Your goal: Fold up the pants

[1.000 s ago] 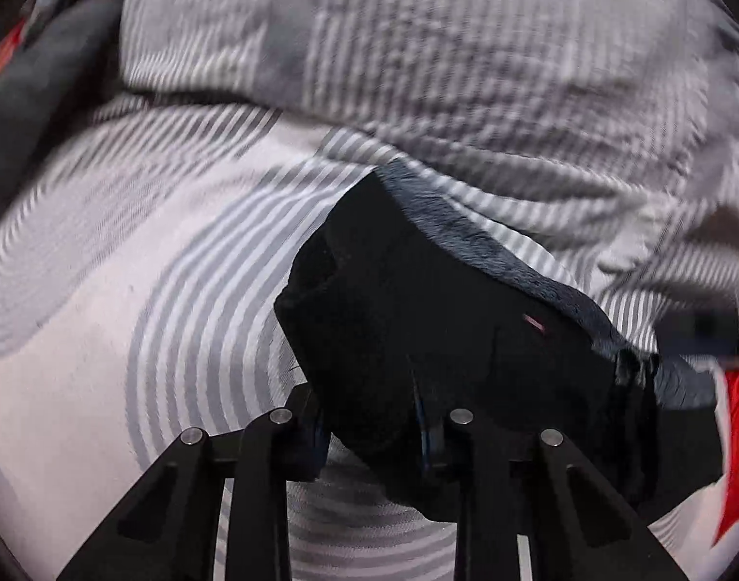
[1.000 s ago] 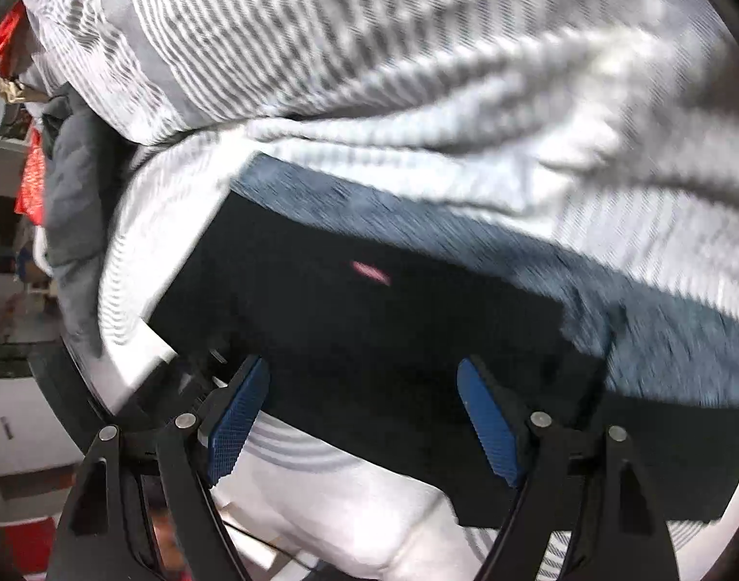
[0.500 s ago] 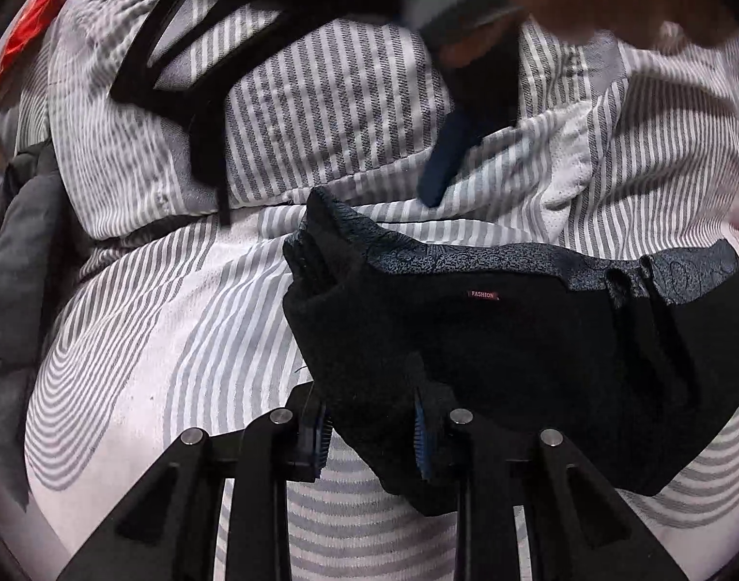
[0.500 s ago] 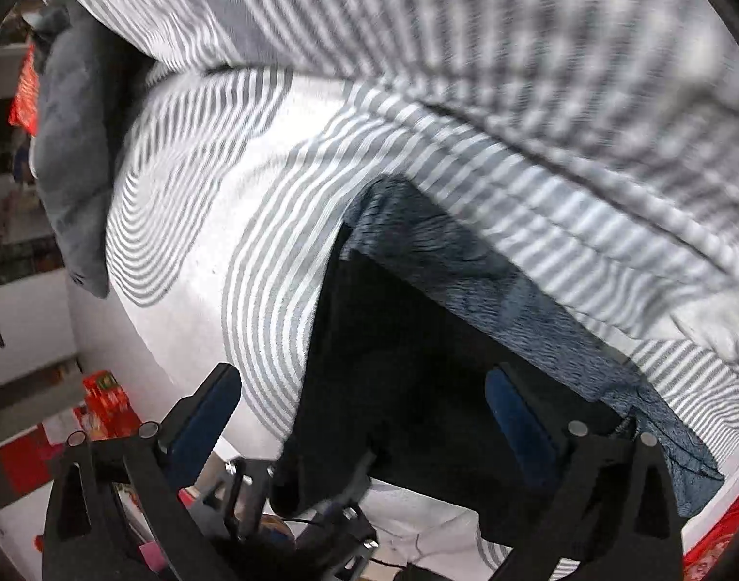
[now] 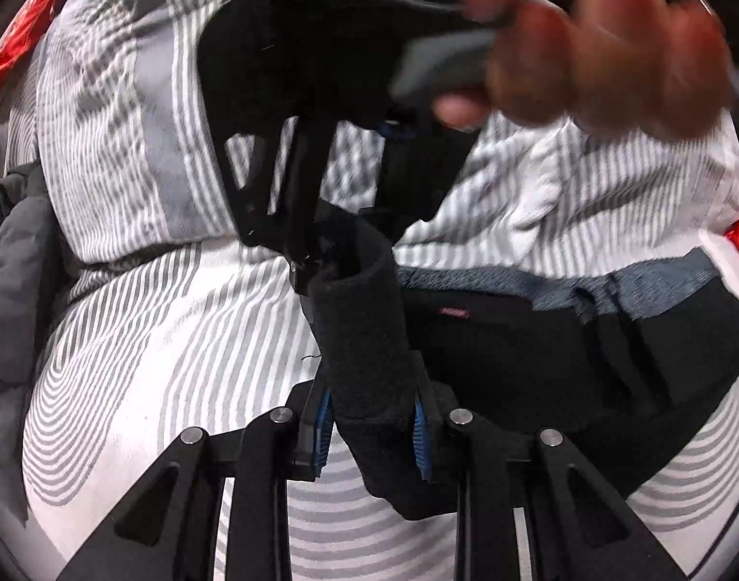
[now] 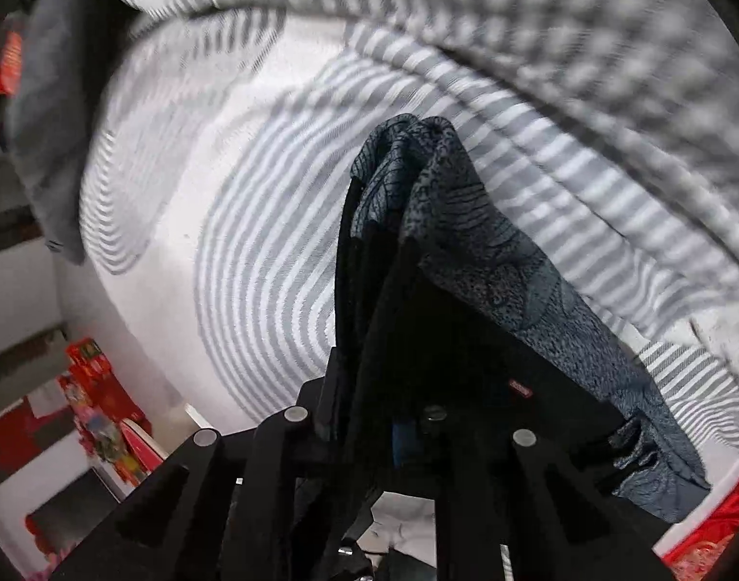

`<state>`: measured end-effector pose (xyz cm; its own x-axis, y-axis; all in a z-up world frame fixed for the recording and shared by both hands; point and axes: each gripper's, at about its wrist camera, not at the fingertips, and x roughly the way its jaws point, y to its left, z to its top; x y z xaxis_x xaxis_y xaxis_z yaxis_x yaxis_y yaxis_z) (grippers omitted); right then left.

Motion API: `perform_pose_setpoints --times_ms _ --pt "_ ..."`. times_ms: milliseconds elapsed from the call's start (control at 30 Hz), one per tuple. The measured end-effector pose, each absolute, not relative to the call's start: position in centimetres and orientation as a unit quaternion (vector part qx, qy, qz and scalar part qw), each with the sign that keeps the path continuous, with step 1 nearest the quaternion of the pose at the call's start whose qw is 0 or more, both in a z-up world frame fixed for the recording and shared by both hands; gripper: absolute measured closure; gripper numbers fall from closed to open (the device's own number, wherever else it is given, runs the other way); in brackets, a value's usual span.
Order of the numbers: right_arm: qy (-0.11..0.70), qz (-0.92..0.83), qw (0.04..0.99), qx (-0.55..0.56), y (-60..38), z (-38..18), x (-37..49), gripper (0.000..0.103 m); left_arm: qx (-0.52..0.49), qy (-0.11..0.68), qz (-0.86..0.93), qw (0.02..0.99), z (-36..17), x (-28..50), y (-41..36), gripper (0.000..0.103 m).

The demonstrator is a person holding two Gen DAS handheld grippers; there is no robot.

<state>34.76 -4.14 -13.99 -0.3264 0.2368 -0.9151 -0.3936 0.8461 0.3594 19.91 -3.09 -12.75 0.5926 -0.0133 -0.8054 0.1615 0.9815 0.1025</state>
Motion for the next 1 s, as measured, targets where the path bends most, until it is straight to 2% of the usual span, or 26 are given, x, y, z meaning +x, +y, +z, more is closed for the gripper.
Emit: perform_pose_setpoints --times_ms 333,533,767,1000 --pt "0.692 0.309 0.641 0.122 -18.2 -5.6 32.5 0.088 0.144 0.399 -0.108 0.899 -6.1 17.5 -12.1 0.075" --pt "0.649 0.310 0.662 0.212 -29.8 -3.8 29.2 0.088 0.183 0.391 -0.160 0.888 -3.8 15.0 -20.7 0.075" --pt "0.622 0.292 0.666 0.292 -42.2 -5.3 25.6 0.088 0.234 0.394 -0.212 0.863 -4.4 12.5 -30.7 0.075" --pt "0.615 0.289 0.652 0.337 -49.9 -9.6 24.1 0.088 0.269 0.417 -0.225 0.839 -7.1 11.8 -37.7 0.075"
